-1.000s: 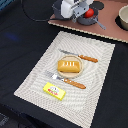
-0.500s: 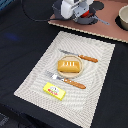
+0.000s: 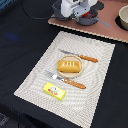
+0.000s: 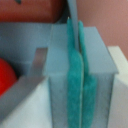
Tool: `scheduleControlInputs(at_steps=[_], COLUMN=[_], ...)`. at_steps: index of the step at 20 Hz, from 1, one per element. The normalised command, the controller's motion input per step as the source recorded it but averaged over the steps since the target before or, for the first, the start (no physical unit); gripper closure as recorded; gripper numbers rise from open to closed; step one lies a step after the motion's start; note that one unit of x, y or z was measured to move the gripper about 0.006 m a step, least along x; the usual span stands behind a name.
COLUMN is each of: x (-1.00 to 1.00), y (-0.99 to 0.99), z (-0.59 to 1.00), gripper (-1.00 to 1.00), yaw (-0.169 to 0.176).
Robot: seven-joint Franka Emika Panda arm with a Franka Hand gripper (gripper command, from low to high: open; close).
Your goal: Interact with the objects in diverse but meaningful ways.
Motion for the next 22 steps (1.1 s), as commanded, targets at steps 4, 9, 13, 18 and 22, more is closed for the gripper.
scheduleControlInputs(at_steps=[4, 9, 13, 18, 22], x=[0.52, 0.1, -0.3, -0.61, -0.77], y=[-0.42, -0.7, -0.76, -0.6, -0.44], z=[0.33, 0.27, 0.12, 0.15, 0.25], gripper=[1.0, 1.0, 1.0, 1.0, 1.0], yaw=[-0.16, -0.107, -0.07, -0.064, -0.076])
